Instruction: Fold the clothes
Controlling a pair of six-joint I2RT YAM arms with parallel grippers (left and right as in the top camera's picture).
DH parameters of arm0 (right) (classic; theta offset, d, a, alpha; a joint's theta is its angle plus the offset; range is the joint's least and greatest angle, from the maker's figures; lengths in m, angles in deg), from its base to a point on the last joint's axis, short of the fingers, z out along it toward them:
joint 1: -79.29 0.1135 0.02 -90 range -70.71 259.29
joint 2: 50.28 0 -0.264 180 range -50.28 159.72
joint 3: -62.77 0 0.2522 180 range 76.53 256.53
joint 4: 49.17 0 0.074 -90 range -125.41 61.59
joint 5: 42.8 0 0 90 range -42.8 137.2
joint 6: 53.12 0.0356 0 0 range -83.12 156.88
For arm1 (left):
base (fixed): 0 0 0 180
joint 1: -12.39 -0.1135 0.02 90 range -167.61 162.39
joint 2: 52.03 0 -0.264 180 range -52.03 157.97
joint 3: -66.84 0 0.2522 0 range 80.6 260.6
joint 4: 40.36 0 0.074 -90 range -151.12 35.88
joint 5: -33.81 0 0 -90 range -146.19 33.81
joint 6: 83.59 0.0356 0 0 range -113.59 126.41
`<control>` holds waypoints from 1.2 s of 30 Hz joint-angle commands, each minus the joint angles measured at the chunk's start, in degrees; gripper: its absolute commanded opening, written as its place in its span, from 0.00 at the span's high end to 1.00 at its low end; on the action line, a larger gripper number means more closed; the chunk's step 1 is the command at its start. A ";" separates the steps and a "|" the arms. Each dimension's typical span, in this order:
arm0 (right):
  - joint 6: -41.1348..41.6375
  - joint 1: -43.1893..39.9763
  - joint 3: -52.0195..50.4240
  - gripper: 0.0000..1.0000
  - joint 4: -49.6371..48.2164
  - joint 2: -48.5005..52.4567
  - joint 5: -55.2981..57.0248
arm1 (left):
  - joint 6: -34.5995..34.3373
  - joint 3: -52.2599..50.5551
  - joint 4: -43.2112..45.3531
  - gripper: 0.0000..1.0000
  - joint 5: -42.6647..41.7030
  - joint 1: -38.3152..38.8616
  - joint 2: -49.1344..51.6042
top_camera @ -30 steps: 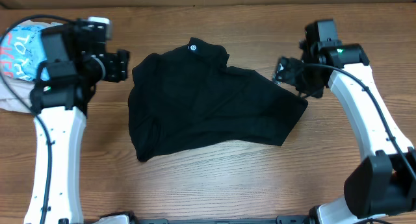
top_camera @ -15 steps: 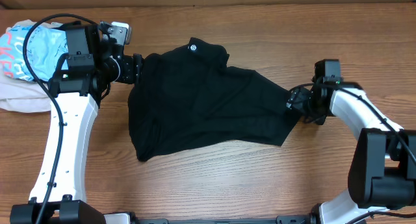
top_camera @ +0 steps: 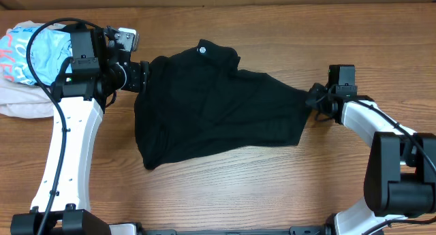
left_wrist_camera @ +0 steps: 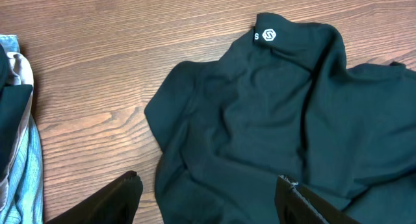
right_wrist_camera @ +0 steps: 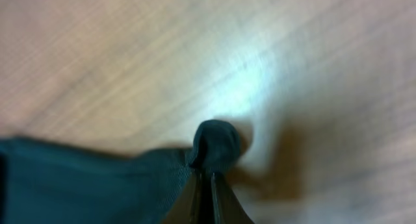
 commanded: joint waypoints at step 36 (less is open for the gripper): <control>0.15 1.20 18.34 0.42 17.11 2.08 0.85 | -12.98 -3.17 -11.39 0.51 4.13 4.35 -0.15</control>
